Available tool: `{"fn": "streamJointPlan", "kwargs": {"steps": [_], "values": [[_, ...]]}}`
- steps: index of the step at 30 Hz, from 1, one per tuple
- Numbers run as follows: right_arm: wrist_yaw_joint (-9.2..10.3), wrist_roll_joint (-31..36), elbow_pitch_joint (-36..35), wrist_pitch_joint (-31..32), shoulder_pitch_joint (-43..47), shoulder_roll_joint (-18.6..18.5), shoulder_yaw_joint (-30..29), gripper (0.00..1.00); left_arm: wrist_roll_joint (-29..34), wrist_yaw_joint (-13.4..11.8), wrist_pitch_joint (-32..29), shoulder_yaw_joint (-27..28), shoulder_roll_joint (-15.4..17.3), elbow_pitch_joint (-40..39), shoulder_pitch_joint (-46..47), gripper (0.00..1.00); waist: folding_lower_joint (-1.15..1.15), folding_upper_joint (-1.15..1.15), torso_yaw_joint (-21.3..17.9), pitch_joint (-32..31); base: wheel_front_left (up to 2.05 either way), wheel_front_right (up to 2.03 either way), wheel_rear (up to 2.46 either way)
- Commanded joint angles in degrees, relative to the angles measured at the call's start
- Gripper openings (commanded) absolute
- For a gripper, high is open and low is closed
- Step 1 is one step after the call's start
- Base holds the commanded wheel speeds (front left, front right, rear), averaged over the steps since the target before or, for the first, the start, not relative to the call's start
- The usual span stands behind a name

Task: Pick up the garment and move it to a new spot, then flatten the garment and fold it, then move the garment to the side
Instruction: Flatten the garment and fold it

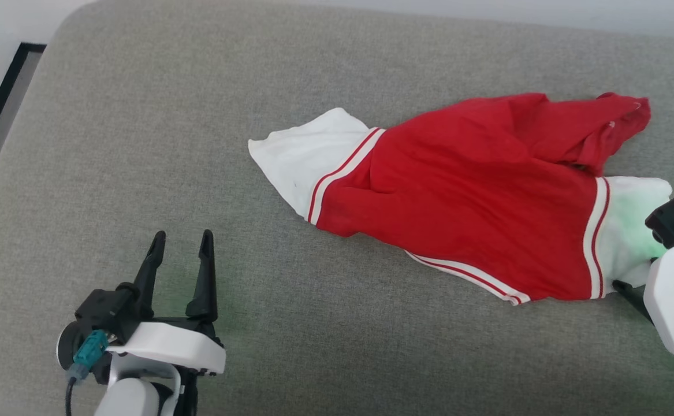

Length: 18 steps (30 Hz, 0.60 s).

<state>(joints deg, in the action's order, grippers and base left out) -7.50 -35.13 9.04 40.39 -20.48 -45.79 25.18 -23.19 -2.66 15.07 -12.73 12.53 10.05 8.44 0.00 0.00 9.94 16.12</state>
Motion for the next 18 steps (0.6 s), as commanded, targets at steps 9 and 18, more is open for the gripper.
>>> {"fn": "streamJointPlan", "kwargs": {"steps": [9,18], "values": [[0.22,-0.8,6.9,0.3,0.0,2.2,3.5,0.32,5.7,5.4,0.1,6.1,-5.8,0.5,0.0,1.00,0.00,0.00,2.2,3.4,0.00,0.00,0.00],[0.14,-0.9,9.8,-2.8,-1.1,5.0,4.7,0.00,8.5,9.7,0.1,5.5,-3.5,3.2,5.4,1.00,0.00,0.00,0.9,3.1,0.00,0.00,0.00]]}}
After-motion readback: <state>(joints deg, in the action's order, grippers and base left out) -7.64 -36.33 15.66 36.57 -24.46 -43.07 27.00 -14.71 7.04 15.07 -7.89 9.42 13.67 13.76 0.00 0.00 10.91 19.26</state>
